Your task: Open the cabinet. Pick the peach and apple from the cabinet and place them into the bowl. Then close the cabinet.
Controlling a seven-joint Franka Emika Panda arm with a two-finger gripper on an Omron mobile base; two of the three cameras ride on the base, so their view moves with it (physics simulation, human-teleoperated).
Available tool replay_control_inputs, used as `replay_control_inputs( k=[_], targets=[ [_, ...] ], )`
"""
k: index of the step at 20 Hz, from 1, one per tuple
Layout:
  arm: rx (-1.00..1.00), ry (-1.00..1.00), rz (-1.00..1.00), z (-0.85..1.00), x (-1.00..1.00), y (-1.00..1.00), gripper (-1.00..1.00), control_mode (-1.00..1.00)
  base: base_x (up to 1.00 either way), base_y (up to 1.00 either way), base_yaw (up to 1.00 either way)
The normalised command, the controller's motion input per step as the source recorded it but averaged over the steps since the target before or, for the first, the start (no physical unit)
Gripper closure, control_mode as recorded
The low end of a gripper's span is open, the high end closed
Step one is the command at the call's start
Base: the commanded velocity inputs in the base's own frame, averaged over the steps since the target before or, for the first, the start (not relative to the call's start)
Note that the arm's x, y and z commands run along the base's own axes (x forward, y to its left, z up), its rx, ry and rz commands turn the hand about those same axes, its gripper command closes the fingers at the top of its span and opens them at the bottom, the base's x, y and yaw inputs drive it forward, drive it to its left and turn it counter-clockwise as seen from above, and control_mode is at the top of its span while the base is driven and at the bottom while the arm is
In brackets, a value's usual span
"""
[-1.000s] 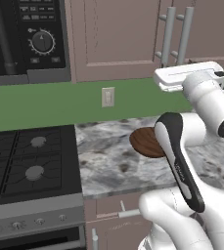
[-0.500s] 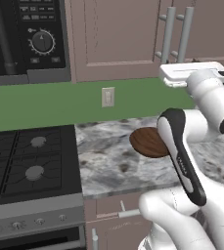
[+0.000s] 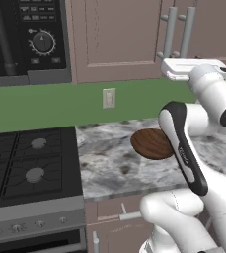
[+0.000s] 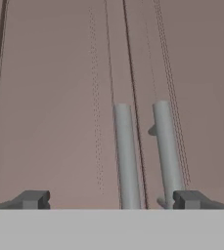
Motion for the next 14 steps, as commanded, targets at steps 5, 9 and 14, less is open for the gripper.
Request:
replay_control_inputs(
  k=[5, 9, 14],
  targets=[
    [0.0, 0.02, 0.0, 0.0, 0.32, 0.0, -1.0, -1.0, 0.0, 0.0, 0.0],
    [0.0, 0.04, 0.0, 0.0, 0.37, -0.03, -1.0, -1.0, 0.0, 0.0, 0.0],
    [0.0, 0.04, 0.0, 0.0, 0.39, -0.04, -1.0, -1.0, 0.0, 0.0, 0.0]
  ],
)
